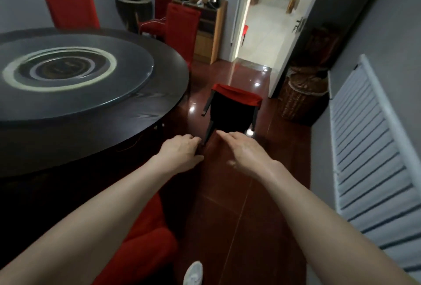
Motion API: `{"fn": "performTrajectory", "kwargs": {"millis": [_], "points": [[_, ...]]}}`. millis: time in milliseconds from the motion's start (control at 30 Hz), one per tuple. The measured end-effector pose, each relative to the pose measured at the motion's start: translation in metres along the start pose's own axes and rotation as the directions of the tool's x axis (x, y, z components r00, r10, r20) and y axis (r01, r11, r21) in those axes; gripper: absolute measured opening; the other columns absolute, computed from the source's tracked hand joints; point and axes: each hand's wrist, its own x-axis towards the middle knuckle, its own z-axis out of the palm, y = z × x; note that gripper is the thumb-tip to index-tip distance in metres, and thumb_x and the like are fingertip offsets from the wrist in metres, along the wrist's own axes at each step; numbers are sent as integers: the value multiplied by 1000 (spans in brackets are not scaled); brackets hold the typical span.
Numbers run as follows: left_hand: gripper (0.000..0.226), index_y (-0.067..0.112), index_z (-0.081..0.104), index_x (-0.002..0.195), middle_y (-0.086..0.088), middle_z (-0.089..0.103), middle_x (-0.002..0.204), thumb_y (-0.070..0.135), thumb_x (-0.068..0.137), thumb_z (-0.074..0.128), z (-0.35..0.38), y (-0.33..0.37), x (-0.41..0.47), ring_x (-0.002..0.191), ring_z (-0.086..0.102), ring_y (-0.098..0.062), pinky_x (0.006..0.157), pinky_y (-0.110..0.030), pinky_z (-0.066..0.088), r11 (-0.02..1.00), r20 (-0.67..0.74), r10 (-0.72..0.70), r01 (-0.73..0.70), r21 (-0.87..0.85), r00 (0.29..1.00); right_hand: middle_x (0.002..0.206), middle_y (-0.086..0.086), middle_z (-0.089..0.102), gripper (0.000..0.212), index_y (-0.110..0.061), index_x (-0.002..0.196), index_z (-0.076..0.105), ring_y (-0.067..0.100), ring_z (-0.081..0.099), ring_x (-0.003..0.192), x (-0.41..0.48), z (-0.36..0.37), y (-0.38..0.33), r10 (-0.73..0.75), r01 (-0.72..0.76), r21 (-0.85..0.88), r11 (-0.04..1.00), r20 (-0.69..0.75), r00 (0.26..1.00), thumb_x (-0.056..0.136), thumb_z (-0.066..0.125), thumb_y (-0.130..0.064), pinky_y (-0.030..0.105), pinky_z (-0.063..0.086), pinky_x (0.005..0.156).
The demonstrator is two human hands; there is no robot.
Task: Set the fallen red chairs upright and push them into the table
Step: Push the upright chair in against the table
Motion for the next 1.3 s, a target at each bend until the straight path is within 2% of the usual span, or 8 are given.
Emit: {"fn": "performTrajectory", "kwargs": {"millis": [133, 267, 433, 667, 800, 1000, 1300], "points": [[58, 25, 47, 136, 0, 55, 129, 53, 86, 57, -33, 21, 108, 117, 55, -28, 89, -44, 51, 995, -101, 91, -95, -32, 991, 143, 3, 44, 92, -27, 155, 18, 24, 40, 133, 42, -41, 82, 104, -105, -46, 993, -31, 994, 82, 74, -22, 40, 39, 107], [53, 25, 47, 132, 0, 56, 126, 50, 87, 58, -49, 42, 198, 113, 55, -26, 82, -42, 50, 987, -93, 152, -156, -39, 984, 141, 1, 45, 94, -32, 154, 16, 26, 46, 128, 86, -60, 151, 175, -176, -40, 984, -24, 984, 81, 75, -21, 41, 42, 105], [57, 22, 45, 137, -1, 54, 131, 48, 88, 58, -51, 64, 279, 118, 53, -26, 87, -43, 51, 982, -81, 183, -186, -32, 980, 147, 2, 41, 95, -34, 154, 13, 27, 44, 131, 134, -61, 228, 228, -228, -39, 973, -11, 974, 82, 74, -22, 41, 42, 105], [56, 18, 46, 135, -4, 52, 132, 46, 89, 60, -48, 114, 408, 122, 50, -28, 91, -45, 50, 983, -81, 185, -184, 19, 979, 153, 2, 36, 95, -31, 155, 14, 24, 38, 137, 203, -61, 357, 213, -212, 12, 977, -26, 977, 82, 75, -24, 39, 38, 110], [60, 18, 42, 140, -5, 49, 138, 47, 90, 59, -43, 171, 499, 126, 48, -29, 93, -45, 50, 983, -68, 184, -183, 17, 981, 153, 2, 37, 94, -31, 155, 15, 23, 37, 139, 226, -74, 459, 213, -212, 22, 977, -64, 975, 83, 75, -25, 38, 38, 111], [62, 21, 43, 141, -4, 49, 137, 48, 88, 60, -38, 245, 614, 125, 48, -29, 94, -46, 48, 985, -70, 171, -173, -17, 983, 149, 1, 41, 92, -29, 155, 18, 22, 41, 135, 272, -100, 589, 194, -193, 46, 980, -38, 980, 83, 75, -23, 37, 41, 106], [54, 21, 46, 135, -4, 50, 135, 46, 89, 57, -8, 269, 806, 124, 49, -30, 93, -45, 49, 992, -18, 123, -123, -15, 992, 139, 0, 47, 87, -32, 153, 24, 21, 48, 126, 397, -88, 744, 154, -155, 57, 986, 29, 988, 83, 75, -21, 39, 43, 103]]}}
